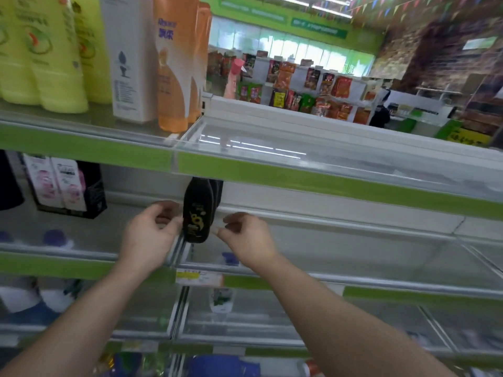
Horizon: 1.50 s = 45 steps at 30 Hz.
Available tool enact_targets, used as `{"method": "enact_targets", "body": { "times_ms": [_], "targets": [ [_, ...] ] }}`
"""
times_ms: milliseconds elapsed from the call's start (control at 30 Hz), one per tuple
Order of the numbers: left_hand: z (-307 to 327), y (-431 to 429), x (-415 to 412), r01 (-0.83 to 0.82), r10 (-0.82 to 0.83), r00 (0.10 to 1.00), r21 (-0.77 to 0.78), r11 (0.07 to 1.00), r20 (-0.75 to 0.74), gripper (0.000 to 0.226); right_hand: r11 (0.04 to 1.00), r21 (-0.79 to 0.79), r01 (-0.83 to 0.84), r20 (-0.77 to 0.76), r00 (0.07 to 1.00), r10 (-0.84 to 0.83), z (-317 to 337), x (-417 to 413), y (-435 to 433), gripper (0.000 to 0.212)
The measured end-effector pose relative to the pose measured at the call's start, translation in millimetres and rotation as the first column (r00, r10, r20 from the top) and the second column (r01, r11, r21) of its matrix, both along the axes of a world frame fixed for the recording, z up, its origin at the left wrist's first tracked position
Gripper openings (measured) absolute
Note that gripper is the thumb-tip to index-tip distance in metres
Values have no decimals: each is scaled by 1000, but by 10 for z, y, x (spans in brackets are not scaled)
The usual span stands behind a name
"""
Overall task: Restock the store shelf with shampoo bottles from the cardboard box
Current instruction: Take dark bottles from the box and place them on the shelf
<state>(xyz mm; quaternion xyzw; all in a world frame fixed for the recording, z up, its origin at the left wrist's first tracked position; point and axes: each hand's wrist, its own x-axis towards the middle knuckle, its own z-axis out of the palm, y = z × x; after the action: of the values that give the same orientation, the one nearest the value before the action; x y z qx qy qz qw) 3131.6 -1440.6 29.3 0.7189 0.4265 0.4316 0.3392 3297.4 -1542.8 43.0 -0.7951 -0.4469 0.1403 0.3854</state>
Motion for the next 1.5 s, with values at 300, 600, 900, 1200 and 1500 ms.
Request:
{"method": "enact_targets", "body": {
  "times_ms": [300,600,900,1200,1500],
  "targets": [
    [-595,-1439,171,311,-312,945,32,950,94,21,948,270,169,-377,924,-57,-229,178,-1555,17],
    [-1817,-2760,730,368,-424,865,-235,900,-268,25,960,-140,242,-358,892,-277,-1539,1249,-3470,13],
    [-3459,-3739,1342,300,-502,647,-413,860,-574,27,865,-478,152,-287,904,-317,-3442,2008,-4303,15],
    [-5975,-3824,1842,333,-618,423,-521,786,-662,33,769,-638,32,-212,953,-215,-6151,2203,-4213,22],
    [-8474,-3861,2415,307,-697,470,-640,704,-541,48,738,-675,-8,-104,991,-84,-8471,2228,-4037,17]
  ]
}}
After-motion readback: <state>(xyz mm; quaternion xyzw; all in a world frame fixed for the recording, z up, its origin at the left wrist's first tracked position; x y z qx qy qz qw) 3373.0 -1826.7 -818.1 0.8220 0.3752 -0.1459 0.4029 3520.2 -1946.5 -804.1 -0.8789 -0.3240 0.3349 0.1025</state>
